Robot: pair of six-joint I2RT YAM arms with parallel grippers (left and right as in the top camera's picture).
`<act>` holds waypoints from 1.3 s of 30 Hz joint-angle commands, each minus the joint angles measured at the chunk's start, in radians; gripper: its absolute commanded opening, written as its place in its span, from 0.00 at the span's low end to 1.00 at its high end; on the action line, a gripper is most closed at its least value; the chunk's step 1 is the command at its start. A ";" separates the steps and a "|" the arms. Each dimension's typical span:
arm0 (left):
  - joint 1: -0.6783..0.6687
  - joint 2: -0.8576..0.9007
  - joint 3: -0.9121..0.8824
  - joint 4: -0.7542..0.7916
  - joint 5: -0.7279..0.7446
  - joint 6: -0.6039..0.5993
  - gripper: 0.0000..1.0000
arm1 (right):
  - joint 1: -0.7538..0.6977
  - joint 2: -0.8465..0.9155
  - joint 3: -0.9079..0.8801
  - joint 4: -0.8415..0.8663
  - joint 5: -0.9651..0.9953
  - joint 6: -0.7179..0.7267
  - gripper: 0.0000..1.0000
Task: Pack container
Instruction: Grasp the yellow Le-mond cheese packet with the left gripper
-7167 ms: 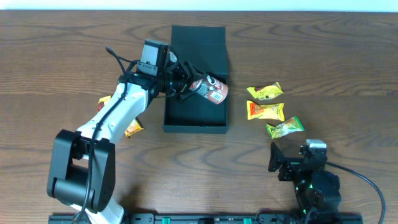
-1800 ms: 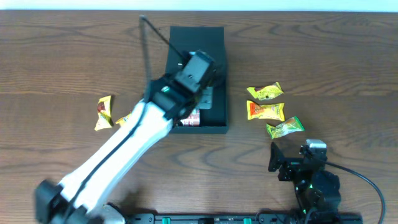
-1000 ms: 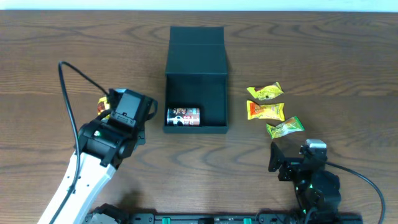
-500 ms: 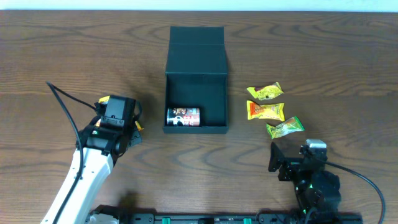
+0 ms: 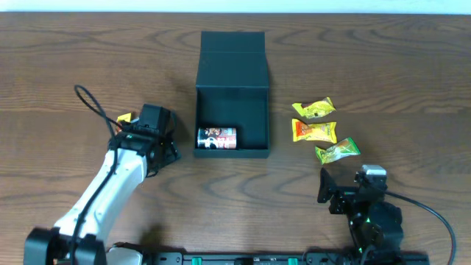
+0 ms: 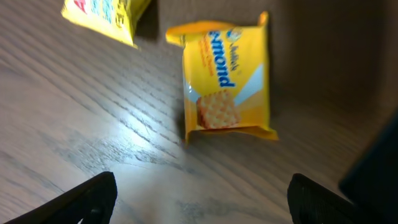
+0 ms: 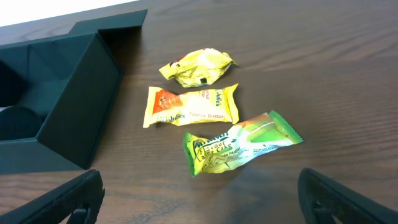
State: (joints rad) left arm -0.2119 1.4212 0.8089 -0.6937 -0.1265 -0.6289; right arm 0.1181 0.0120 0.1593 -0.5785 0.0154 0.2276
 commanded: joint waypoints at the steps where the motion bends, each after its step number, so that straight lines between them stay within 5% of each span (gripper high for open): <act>1: 0.004 0.055 -0.006 0.006 0.029 -0.030 0.89 | 0.000 -0.006 -0.009 0.000 0.003 0.011 0.99; 19: 0.135 0.145 -0.006 0.210 0.090 -0.092 0.87 | 0.000 -0.006 -0.009 0.000 0.003 0.011 0.99; 39: 0.142 0.201 -0.006 0.285 0.116 -0.009 0.80 | 0.000 -0.006 -0.009 0.000 0.003 0.011 0.99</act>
State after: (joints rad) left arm -0.0784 1.6089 0.8082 -0.4129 0.0151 -0.6712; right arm 0.1181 0.0120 0.1593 -0.5785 0.0154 0.2276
